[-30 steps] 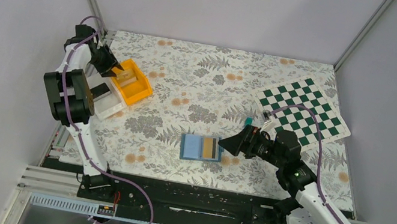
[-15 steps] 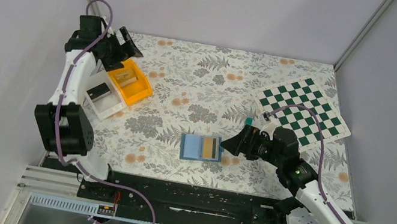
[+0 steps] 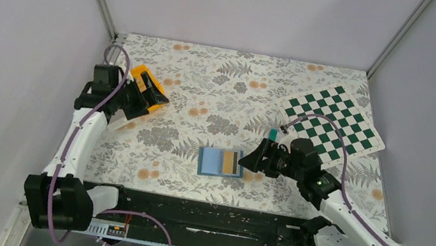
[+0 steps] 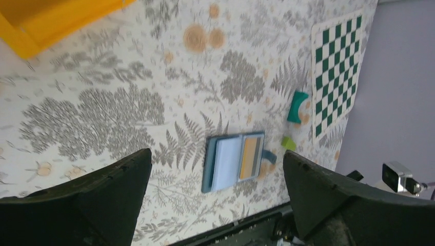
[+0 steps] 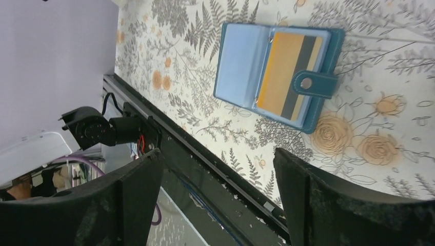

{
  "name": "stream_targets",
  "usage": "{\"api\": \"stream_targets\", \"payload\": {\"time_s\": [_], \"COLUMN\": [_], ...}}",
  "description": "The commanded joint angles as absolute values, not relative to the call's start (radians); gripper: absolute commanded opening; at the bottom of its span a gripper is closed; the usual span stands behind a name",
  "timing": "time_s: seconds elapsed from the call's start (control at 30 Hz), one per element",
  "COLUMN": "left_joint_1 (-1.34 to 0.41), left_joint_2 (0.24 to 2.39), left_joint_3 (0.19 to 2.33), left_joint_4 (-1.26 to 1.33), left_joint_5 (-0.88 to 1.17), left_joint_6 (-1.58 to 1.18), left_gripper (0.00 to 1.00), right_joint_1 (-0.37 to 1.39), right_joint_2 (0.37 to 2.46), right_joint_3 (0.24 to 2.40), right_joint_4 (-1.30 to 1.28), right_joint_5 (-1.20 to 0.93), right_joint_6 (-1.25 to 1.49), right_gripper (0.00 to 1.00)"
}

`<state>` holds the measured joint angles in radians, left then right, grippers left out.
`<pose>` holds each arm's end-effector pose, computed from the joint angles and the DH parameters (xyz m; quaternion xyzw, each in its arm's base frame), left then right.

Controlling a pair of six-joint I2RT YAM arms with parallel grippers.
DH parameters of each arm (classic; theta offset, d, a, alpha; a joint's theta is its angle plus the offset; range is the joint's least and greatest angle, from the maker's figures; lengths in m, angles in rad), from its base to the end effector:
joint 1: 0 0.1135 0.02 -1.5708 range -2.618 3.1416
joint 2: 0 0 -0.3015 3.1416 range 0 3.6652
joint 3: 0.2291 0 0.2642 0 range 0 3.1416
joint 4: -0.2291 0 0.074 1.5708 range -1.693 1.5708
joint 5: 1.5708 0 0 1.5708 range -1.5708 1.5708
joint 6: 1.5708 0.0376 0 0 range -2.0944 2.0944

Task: Take the credit cards out of the card holder
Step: Place the credit card in the storage box, then remove the credit card from the card holder.

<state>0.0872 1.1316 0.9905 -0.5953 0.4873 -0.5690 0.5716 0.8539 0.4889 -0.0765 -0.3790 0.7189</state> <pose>0.2351 0.0029 0.3376 -0.1934 0.8714 -0.3080 0.3293 0.1457 0.1102 0.2584 -0.0395 0.8348 0.4432 0.3242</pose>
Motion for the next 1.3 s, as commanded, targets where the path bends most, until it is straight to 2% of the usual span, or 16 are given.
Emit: {"api": "stream_targets", "payload": {"time_s": [0.0,0.2,0.33,0.43,0.57,0.73,1.0,1.27], "left_joint_1": [0.062,-0.138,-0.258,-0.323,-0.442,-0.563,-0.633,-0.665], "left_joint_2": [1.119,1.022,1.006,1.022,1.065,1.184,1.351,1.474], "left_joint_3": [0.910,0.787,0.707,0.631,0.563,0.555,0.558,0.597], "left_joint_4": [-0.509,-0.440,-0.367,-0.236,-0.065,0.109,0.233,0.260], "left_joint_5": [0.639,0.626,0.569,0.596,0.560,0.512,0.439,0.385], "left_joint_6": [-0.554,-0.570,-0.583,-0.637,-0.735,-0.794,-0.846,-0.834], "left_gripper": [0.96,0.88,0.85,0.80,0.79,0.76,0.54,0.46], "right_joint_1": [0.633,0.670,0.670,0.669,0.669,0.664,0.634,0.632], "right_joint_2": [0.922,1.107,1.235,1.311,1.400,1.447,1.489,1.532], "right_joint_3": [0.536,0.578,0.631,0.675,0.712,0.689,0.636,0.602], "right_joint_4": [-0.013,0.146,0.190,0.185,0.178,0.177,0.184,0.199], "right_joint_5": [-0.364,-0.390,-0.373,-0.350,-0.343,-0.285,-0.220,-0.219], "right_joint_6": [0.745,0.777,0.772,0.747,0.725,0.707,0.675,0.682], "right_gripper": [0.83,0.71,0.69,0.67,0.66,0.60,0.53,0.48]}}
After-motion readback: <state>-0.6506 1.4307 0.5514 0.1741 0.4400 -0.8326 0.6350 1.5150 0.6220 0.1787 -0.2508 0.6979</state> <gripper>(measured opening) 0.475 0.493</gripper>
